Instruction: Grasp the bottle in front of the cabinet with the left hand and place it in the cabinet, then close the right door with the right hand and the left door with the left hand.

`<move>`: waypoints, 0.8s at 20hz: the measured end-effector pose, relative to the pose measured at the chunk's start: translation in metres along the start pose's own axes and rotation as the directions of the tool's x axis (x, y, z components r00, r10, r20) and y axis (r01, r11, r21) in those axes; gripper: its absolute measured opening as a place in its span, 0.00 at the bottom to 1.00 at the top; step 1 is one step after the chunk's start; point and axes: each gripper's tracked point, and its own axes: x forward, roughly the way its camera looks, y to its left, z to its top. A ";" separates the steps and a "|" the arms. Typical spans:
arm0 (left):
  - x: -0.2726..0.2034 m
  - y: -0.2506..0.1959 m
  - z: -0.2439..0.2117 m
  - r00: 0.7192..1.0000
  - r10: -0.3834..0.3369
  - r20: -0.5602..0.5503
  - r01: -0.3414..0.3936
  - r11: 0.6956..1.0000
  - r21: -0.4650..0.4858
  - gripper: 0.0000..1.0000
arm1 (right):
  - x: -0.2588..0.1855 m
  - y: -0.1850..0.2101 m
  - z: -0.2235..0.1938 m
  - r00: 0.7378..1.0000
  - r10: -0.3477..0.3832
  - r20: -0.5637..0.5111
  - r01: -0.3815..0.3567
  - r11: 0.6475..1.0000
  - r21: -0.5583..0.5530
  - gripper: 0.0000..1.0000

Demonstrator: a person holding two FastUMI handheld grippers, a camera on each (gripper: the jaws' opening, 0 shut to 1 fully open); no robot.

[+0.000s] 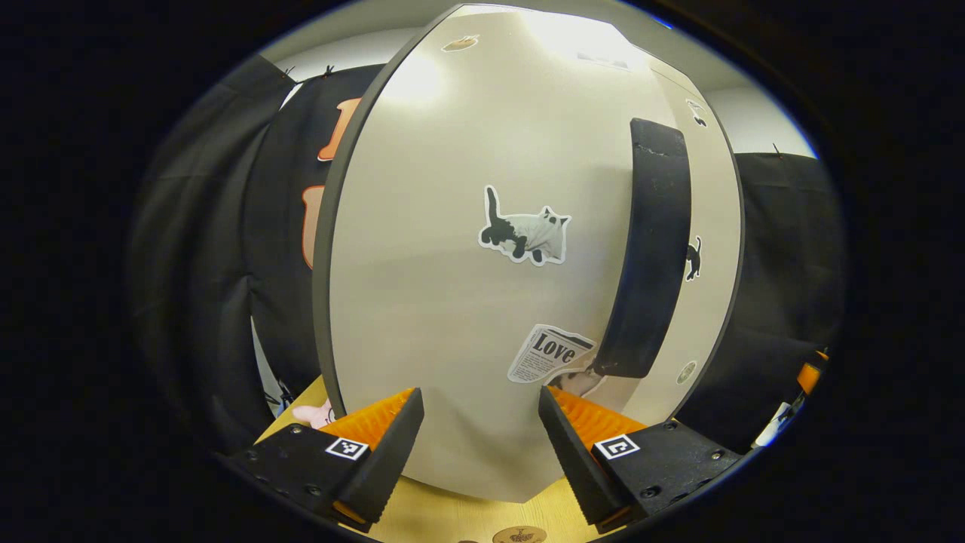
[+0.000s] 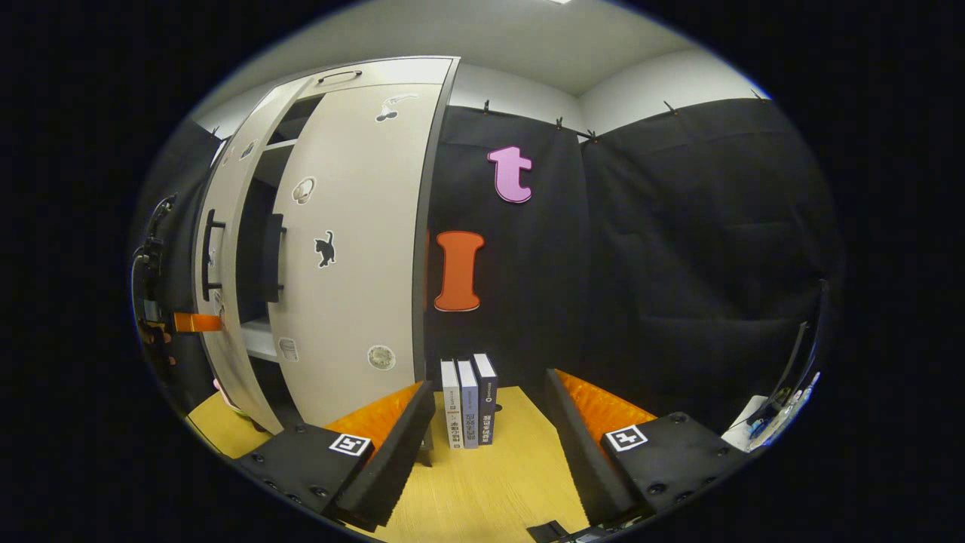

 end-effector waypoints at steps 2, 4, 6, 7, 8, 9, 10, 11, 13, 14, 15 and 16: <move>0.000 0.000 0.001 1.000 0.001 -0.002 -0.001 1.000 0.015 0.94 | 0.002 -0.001 -0.003 1.000 0.004 -0.007 -0.004 1.000 0.007 0.97; -0.001 0.000 0.003 1.000 0.003 -0.002 -0.003 1.000 0.026 0.94 | 0.005 -0.001 -0.006 1.000 0.007 -0.013 -0.007 1.000 0.015 0.97; -0.001 0.001 0.003 1.000 0.007 -0.005 -0.007 0.999 0.031 0.94 | 0.010 -0.003 -0.009 1.000 0.008 -0.022 -0.008 1.000 0.024 0.97; -0.002 0.001 0.002 1.000 0.010 -0.008 -0.010 0.999 0.032 0.94 | 0.013 -0.005 -0.011 1.000 0.009 -0.025 -0.009 1.000 0.029 0.97; -0.002 0.001 0.002 1.000 0.012 -0.010 -0.011 0.999 0.033 0.94 | 0.016 -0.005 -0.012 1.000 0.010 -0.029 -0.009 0.999 0.033 0.97; -0.002 0.001 0.001 1.000 0.013 -0.013 -0.012 0.999 0.033 0.94 | 0.019 -0.005 -0.012 0.999 0.011 -0.031 -0.010 0.999 0.036 0.97; -0.002 0.001 0.000 1.000 0.014 -0.016 -0.013 0.999 0.032 0.94 | 0.023 -0.005 -0.012 0.999 0.012 -0.033 -0.011 0.999 0.036 0.97; -0.002 0.002 -0.001 1.000 0.015 -0.020 -0.014 0.999 0.031 0.94 | 0.026 -0.005 -0.012 0.999 0.013 -0.034 -0.012 0.999 0.035 0.97; -0.002 0.002 -0.002 0.999 0.014 -0.030 -0.013 0.999 0.030 0.94 | 0.032 -0.005 -0.013 0.999 0.014 -0.041 -0.013 0.999 0.034 0.97; -0.002 0.002 -0.003 0.999 0.016 -0.039 -0.015 0.999 0.031 0.94 | 0.033 -0.003 -0.012 0.999 0.017 -0.042 -0.015 0.999 0.037 0.97; -0.003 0.002 -0.003 0.999 0.019 -0.049 -0.018 0.999 0.028 0.94 | 0.035 -0.001 -0.011 0.999 0.021 -0.042 -0.019 0.999 0.041 0.97; -0.003 0.003 -0.003 0.998 0.022 -0.056 -0.021 0.999 0.026 0.94 | 0.037 0.001 -0.010 0.999 0.026 -0.043 -0.024 0.999 0.043 0.97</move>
